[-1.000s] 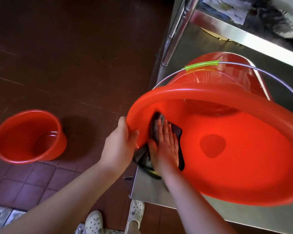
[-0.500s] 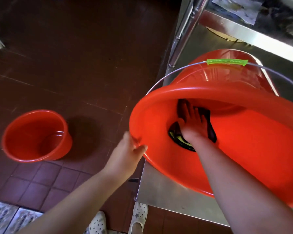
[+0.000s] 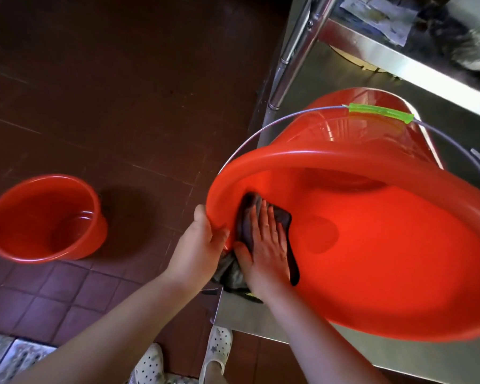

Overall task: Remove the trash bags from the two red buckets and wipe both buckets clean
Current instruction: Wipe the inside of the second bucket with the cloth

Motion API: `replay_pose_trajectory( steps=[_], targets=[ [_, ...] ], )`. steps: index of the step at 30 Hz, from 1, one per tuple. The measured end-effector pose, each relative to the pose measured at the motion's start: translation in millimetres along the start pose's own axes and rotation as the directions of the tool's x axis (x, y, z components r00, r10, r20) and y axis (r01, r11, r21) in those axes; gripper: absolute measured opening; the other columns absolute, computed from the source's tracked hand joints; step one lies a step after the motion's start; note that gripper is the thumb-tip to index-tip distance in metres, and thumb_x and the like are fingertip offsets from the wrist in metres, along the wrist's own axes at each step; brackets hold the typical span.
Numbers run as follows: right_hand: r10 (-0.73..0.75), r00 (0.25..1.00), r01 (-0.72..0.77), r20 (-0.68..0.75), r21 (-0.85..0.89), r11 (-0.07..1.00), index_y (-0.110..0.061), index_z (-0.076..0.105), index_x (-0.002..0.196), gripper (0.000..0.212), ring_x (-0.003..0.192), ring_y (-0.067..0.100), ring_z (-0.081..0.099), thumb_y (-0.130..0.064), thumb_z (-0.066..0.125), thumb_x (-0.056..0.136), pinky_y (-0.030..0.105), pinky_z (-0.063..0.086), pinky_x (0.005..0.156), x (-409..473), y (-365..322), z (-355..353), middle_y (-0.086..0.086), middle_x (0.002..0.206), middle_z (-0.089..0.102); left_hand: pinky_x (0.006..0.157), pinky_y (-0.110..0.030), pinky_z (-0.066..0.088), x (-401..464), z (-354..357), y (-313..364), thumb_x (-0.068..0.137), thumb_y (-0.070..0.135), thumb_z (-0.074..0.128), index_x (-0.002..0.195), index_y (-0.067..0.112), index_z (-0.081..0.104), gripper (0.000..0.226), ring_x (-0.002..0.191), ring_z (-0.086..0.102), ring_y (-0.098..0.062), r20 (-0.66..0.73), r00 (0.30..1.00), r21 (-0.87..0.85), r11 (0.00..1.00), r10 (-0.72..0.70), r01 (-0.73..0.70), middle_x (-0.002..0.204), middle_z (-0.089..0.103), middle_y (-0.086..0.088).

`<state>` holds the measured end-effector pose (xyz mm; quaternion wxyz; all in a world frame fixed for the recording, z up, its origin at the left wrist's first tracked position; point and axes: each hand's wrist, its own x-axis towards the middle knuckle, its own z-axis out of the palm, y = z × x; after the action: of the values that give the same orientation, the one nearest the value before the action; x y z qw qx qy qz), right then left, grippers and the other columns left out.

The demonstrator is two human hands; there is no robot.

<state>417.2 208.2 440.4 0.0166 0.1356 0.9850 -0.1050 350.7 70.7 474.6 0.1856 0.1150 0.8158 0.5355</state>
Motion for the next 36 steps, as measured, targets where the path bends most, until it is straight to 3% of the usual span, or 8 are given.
replay_pose_trajectory(
  steps=[3, 9, 15, 17, 20, 28, 32, 36],
  targets=[
    [-0.017, 1.000, 0.017, -0.004, -0.006, 1.000, -0.027, -0.013, 0.144, 0.068, 0.147, 0.019, -0.005, -0.055, 0.015, 0.088, 0.036, 0.001, 0.119, 26, 20, -6, -0.001, 0.156, -0.012, 0.062, -0.036, 0.042, 9, -19, 15, 0.090, 0.020, 0.060, 0.086, 0.030, 0.034, 0.028, 0.066, 0.055, -0.017, -0.036, 0.993, 0.069, 0.992, 0.112, -0.109, 0.070, 0.053, 0.008],
    [0.152, 0.986, -0.145, 0.061, -0.112, 0.983, -0.023, -0.006, 0.150, 0.069, 0.147, 0.020, 0.004, -0.040, 0.036, 0.098, 0.037, 0.011, 0.116, 93, 86, -22, 0.000, 0.160, -0.005, 0.070, -0.036, 0.051, 26, -51, 36, 0.083, 0.039, 0.061, 0.103, 0.037, 0.043, 0.026, 0.074, 0.058, -0.006, -0.047, 0.965, 0.127, 0.959, 0.260, -0.252, 0.079, 0.057, 0.012],
    [0.295, 0.955, -0.285, 0.039, -0.173, 0.943, -0.029, -0.005, 0.151, 0.065, 0.146, 0.017, 0.005, -0.044, 0.028, 0.097, 0.041, 0.009, 0.117, 108, 93, -20, -0.005, 0.160, -0.002, 0.068, -0.010, 0.045, 17, -13, -1, 0.078, 0.034, 0.071, 0.098, 0.036, 0.045, 0.032, 0.081, 0.060, 0.003, -0.075, 0.997, -0.244, 0.970, 0.000, -0.018, 0.088, 0.059, 0.016],
    [0.319, 0.946, -0.306, 0.050, -0.178, 0.935, -0.030, -0.004, 0.151, 0.064, 0.146, 0.018, 0.005, -0.045, 0.026, 0.097, 0.042, 0.007, 0.117, 107, 84, -21, -0.005, 0.160, -0.002, 0.067, -0.018, 0.048, 12, -2, -17, 0.087, 0.023, 0.065, 0.091, 0.032, 0.042, 0.025, 0.082, 0.061, -0.009, -0.010, 0.997, -0.181, 0.980, -0.080, 0.077, 0.084, 0.058, 0.015],
    [0.352, 0.936, -0.346, 0.021, -0.140, 0.928, -0.027, 0.000, 0.152, 0.065, 0.146, 0.020, 0.007, -0.046, 0.028, 0.096, 0.043, 0.006, 0.117, 95, 55, -17, -0.002, 0.160, 0.003, 0.075, -0.049, 0.054, 14, -2, -23, 0.092, 0.017, 0.057, 0.093, 0.020, 0.040, 0.017, 0.080, 0.063, -0.029, -0.028, 0.992, -0.146, 0.983, -0.120, 0.115, 0.078, 0.057, 0.003],
    [0.089, 0.995, -0.090, -0.040, -0.014, 0.996, -0.027, -0.019, 0.146, 0.070, 0.146, 0.019, -0.007, -0.052, 0.013, 0.088, 0.037, -0.001, 0.117, 3, -28, 11, 0.002, 0.159, -0.009, 0.077, -0.048, 0.050, 2, -12, 0, 0.092, 0.018, 0.055, 0.102, 0.016, 0.042, 0.017, 0.088, 0.062, -0.033, -0.128, 0.990, -0.002, 0.998, -0.065, 0.065, 0.092, 0.064, -0.007],
    [-0.012, 0.998, 0.018, -0.064, 0.097, 0.995, -0.031, -0.014, 0.146, 0.068, 0.146, 0.014, -0.009, -0.051, 0.018, 0.089, 0.031, -0.004, 0.117, 11, -12, 6, -0.003, 0.157, -0.012, 0.071, -0.047, 0.049, -4, -23, 16, 0.093, 0.019, 0.053, 0.093, 0.019, 0.038, 0.015, 0.079, 0.060, -0.031, -0.097, 0.995, 0.031, 0.999, 0.027, -0.024, 0.082, 0.059, -0.003],
    [0.038, 0.999, -0.037, -0.020, 0.054, 0.998, -0.027, -0.005, 0.145, 0.066, 0.146, 0.015, 0.001, -0.049, 0.026, 0.091, 0.034, 0.006, 0.117, 48, 29, -6, 0.001, 0.158, -0.001, 0.061, -0.040, 0.042, -4, -36, 33, 0.092, 0.020, 0.055, 0.083, 0.029, 0.031, 0.027, 0.070, 0.053, -0.029, -0.092, 0.986, 0.105, 0.986, 0.136, -0.126, 0.073, 0.048, 0.004]
  ],
)
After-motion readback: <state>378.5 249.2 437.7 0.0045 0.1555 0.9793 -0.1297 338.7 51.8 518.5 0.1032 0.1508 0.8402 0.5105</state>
